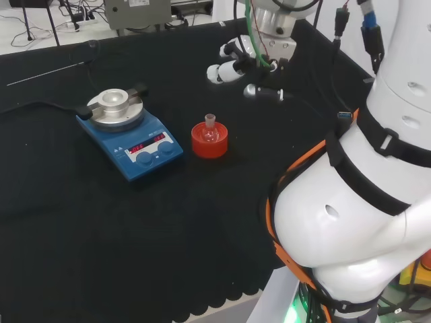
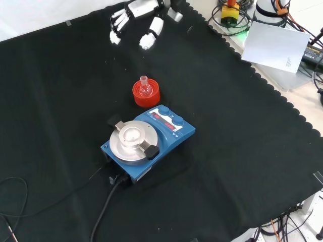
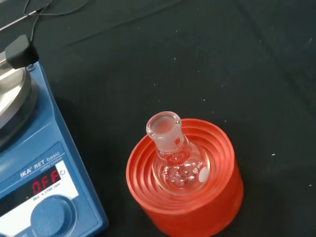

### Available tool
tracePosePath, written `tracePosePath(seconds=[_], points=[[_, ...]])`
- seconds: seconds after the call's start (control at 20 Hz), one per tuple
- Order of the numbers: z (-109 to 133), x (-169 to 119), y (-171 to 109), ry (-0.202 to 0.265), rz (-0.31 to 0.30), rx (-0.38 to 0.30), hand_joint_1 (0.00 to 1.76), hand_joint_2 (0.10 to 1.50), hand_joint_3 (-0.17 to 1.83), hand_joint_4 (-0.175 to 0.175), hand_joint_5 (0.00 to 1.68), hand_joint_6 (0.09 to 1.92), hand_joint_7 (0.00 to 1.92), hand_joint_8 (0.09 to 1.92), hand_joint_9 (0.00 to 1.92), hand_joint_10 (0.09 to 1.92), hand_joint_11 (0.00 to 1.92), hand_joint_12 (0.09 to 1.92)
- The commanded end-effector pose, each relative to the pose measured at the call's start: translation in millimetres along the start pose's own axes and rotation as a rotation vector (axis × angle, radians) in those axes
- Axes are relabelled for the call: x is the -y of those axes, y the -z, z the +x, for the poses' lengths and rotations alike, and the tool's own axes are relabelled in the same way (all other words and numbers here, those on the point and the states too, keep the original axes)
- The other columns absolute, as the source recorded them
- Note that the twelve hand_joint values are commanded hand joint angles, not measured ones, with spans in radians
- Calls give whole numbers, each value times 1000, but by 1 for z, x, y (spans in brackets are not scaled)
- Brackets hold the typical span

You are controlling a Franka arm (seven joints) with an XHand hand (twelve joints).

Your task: Pick up the round-bottom flask.

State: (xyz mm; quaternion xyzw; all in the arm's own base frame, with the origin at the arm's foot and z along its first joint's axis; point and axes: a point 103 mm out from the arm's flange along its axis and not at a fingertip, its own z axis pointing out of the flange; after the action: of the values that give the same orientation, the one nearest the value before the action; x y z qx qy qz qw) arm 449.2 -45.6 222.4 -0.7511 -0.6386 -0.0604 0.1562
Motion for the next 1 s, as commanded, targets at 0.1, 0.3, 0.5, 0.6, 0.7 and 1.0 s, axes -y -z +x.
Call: tracePosePath(seconds=[0.1,0.3,0.5,0.6,0.7,1.0], points=[[-16,0,-47,-10,-25,-107,738,754,435,-50,541,87,308,668,413,706,0,1243],[-18,0,-67,-5,-11,-104,774,702,487,-50,571,87,319,669,421,704,0,1249],[-20,0,-82,-2,6,-101,794,667,517,-50,598,87,324,670,430,702,0,1257],[-20,0,-88,-2,15,-100,798,656,529,-50,607,87,326,670,432,701,0,1260],[-19,1,-91,-2,19,-97,800,652,533,-50,612,87,329,671,434,701,0,1261],[-20,4,-96,5,2,-84,805,645,538,-51,618,87,330,671,439,702,0,1262]])
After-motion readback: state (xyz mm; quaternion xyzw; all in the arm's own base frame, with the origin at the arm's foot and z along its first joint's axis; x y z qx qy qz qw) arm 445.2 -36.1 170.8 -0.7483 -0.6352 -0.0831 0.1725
